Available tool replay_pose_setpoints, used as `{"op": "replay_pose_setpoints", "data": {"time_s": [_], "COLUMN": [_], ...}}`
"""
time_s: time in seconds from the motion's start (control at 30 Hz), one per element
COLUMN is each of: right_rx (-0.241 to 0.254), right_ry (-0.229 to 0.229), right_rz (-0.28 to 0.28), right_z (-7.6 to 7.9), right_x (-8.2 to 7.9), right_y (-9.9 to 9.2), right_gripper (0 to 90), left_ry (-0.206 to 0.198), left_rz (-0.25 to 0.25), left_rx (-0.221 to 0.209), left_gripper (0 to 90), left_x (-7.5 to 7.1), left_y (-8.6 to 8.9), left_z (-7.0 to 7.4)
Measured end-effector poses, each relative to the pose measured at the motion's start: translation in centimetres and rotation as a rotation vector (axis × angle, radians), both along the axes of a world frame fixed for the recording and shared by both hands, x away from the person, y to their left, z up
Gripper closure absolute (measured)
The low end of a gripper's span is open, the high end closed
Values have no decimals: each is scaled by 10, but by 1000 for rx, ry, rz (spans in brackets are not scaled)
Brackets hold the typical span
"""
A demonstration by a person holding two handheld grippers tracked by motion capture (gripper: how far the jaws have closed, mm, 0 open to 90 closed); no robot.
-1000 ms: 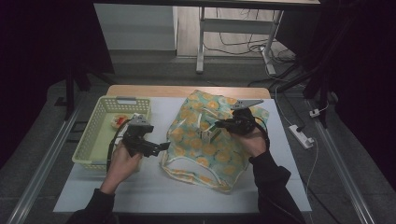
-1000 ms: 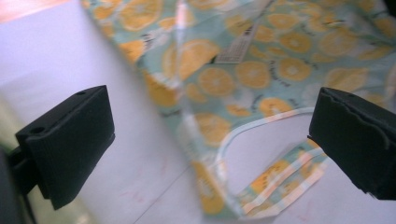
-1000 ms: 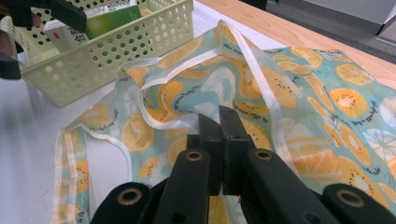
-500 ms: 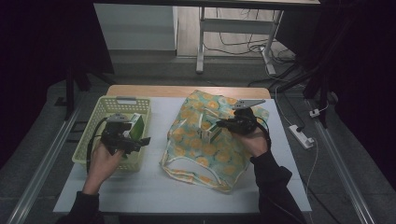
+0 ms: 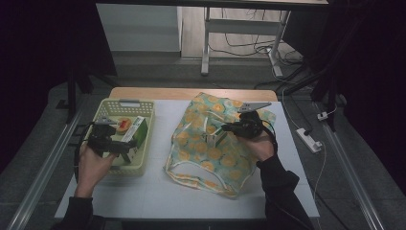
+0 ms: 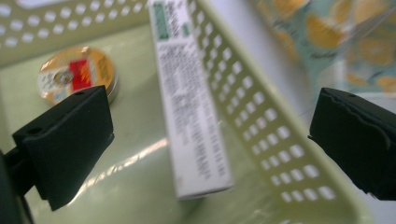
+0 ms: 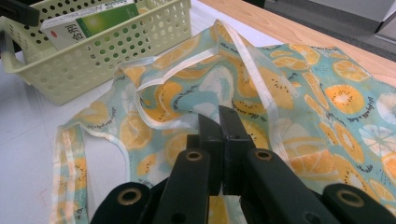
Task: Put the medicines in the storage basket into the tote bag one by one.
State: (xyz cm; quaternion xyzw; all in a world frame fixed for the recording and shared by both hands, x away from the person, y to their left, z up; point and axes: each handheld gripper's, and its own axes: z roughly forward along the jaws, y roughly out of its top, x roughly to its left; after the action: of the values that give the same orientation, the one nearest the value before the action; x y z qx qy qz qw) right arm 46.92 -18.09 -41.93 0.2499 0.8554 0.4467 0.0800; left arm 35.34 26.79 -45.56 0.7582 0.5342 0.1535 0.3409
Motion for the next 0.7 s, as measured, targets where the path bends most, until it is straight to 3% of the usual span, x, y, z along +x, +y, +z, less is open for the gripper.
{"op": "replay_pose_setpoints", "data": {"time_s": [0.2,0.33,0.47,0.7], "right_rx": [-5,-7,-7,-9], "right_ry": [2,4,4,5], "right_rz": [3,5,5,6], "right_z": [-1,-1,-1,-1], "right_x": [0,0,0,0], "right_y": [1,2,2,2], "right_gripper": [896,897,896,897], "left_ry": [76,109,139,188], "left_rz": [14,31,29,21], "left_rx": [46,84,105,85], "left_gripper": [1,52,186,401], "left_x": [7,8,7,7], "left_y": [1,-1,-1,-1], "left_z": [-14,-18,-18,-18]}}
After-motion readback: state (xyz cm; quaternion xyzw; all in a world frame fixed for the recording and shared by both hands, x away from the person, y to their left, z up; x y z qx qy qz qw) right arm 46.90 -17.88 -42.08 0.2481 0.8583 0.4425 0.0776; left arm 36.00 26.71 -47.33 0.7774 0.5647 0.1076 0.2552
